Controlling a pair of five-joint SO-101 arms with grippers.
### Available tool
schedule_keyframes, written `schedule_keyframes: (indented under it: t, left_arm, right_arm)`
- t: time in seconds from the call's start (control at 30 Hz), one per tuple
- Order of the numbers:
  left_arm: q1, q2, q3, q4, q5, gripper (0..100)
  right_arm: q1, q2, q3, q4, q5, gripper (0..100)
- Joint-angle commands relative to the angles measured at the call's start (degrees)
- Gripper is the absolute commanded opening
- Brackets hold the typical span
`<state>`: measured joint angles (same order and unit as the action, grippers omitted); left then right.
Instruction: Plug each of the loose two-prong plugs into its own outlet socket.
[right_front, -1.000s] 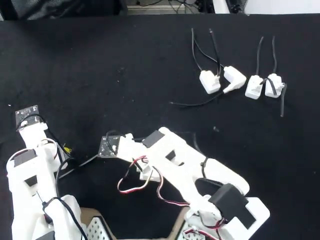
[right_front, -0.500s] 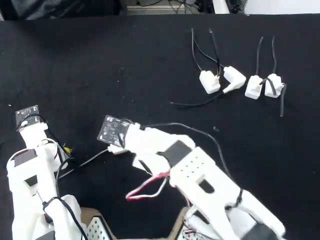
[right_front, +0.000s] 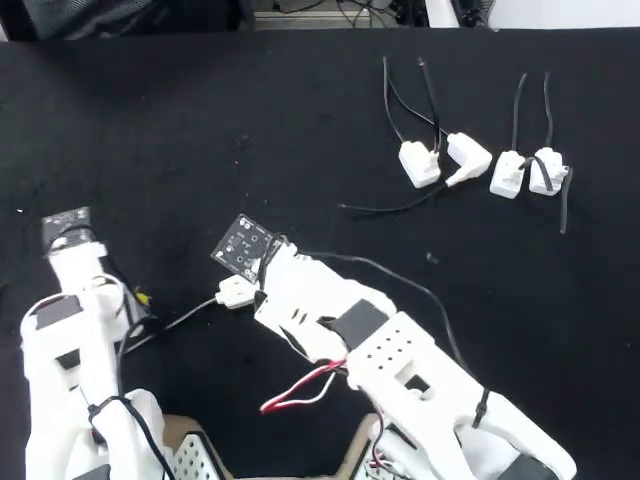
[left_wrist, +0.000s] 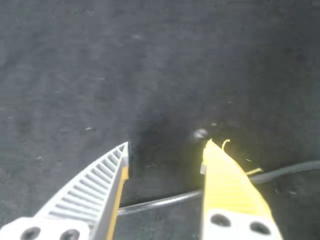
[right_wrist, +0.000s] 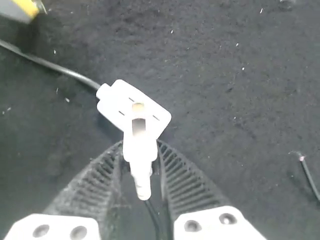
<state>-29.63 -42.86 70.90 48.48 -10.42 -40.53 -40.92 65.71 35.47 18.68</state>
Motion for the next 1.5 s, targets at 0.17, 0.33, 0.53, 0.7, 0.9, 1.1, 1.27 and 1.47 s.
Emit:
schedule_keyframes:
  t: [0.17,0.33,0.53,0.7,0.9,1.1,1.27,1.47]
  left_arm:
    - [12.4,-1.2,-14.0,11.8,0.7,24]
    - [19.3,-1.3,-17.8,14.3,4.9,24]
    - [25.3,-2.5,-11.6,6.2,11.1,24]
    - [24.7,-11.2,-7.6,4.0,13.8,24]
    - [25.4,-27.1,-1.3,3.8,16.5,24]
    - [28.7,-43.0,5.9,3.9,16.3,24]
    - [31.4,-52.0,10.2,4.1,16.2,24]
    - [32.0,-58.5,13.7,4.3,16.1,24]
  right_arm:
    - [0.8,-9.0,3.2,-3.2,-0.7,1.1]
    - [0.8,-10.6,7.3,-9.1,-2.7,1.1]
    - [0.0,-6.7,6.2,-10.8,-7.1,1.1]
    - [-5.7,-3.0,5.1,-10.6,-7.1,1.1]
    - [-6.3,-0.5,3.7,-11.1,-7.1,1.1]
    - [-6.5,1.7,4.1,-14.5,-7.6,1.1]
    - [-6.6,4.0,3.1,-15.1,-7.6,1.1]
    - [-6.6,5.0,2.8,-15.9,-7.6,1.1]
